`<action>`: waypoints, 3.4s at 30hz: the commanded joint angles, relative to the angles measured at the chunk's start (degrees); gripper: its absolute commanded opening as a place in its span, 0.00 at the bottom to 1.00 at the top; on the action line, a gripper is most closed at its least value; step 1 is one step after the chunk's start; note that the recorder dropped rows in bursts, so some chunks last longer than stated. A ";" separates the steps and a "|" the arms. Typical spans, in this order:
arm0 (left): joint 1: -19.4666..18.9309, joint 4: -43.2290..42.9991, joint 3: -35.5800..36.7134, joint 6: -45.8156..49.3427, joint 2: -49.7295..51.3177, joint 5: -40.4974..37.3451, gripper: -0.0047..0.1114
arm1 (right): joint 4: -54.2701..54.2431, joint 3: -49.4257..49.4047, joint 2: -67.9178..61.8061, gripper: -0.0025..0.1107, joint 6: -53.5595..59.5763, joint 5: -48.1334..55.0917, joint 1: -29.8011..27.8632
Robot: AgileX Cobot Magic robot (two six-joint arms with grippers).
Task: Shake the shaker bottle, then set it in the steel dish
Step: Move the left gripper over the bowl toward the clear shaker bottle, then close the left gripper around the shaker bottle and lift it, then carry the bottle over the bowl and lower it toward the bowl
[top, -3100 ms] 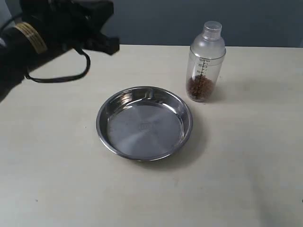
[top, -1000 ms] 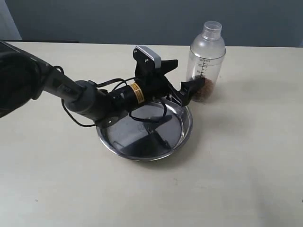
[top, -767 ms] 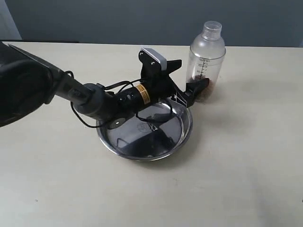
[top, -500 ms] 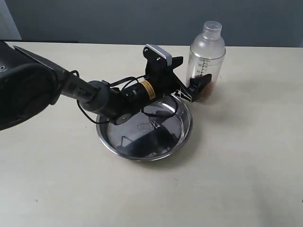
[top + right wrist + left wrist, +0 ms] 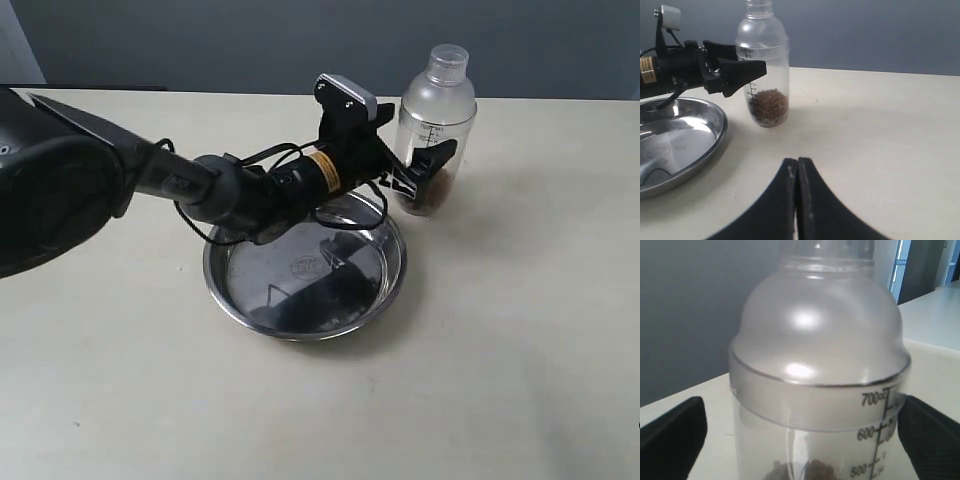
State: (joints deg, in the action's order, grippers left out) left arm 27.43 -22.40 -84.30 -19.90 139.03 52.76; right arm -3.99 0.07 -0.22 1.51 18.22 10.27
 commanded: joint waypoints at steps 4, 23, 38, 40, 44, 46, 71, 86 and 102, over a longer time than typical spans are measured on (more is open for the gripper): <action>1.50 -0.48 -3.09 -1.46 2.57 -0.06 0.87 | 0.26 -0.07 0.22 0.02 -0.01 -0.75 0.01; 2.41 3.10 -10.51 -1.40 5.72 -5.38 0.87 | 0.26 -0.07 0.22 0.02 -0.01 -0.75 0.01; 2.67 3.61 -10.64 -3.42 5.98 -6.57 0.86 | 0.26 -0.07 0.22 0.02 -0.01 -0.75 0.01; 3.05 4.68 -10.64 -3.42 5.98 -6.68 0.86 | 0.26 -0.07 0.22 0.02 -0.01 -0.75 0.01; 3.29 4.97 -10.64 -3.42 5.98 -6.68 0.76 | 0.26 -0.07 0.22 0.02 -0.01 -0.75 0.01; 3.49 5.09 -10.64 -3.42 5.98 -6.68 0.65 | 0.26 -0.07 0.22 0.02 -0.01 -0.75 0.01; 3.01 0.85 18.31 5.39 -26.16 -11.99 0.04 | 0.26 -0.07 0.22 0.02 -0.01 -0.75 0.01; -2.58 -0.02 46.30 0.43 -41.22 -7.47 0.04 | 0.26 -0.07 0.22 0.02 -0.01 -0.75 0.01; -2.16 4.80 49.79 2.90 -49.79 -4.12 0.04 | 0.26 -0.07 0.22 0.02 -0.01 -0.75 0.01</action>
State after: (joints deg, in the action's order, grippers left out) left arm 24.66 -16.27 -35.37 -16.22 90.00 44.14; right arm -3.99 0.07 -0.22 1.50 18.22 10.27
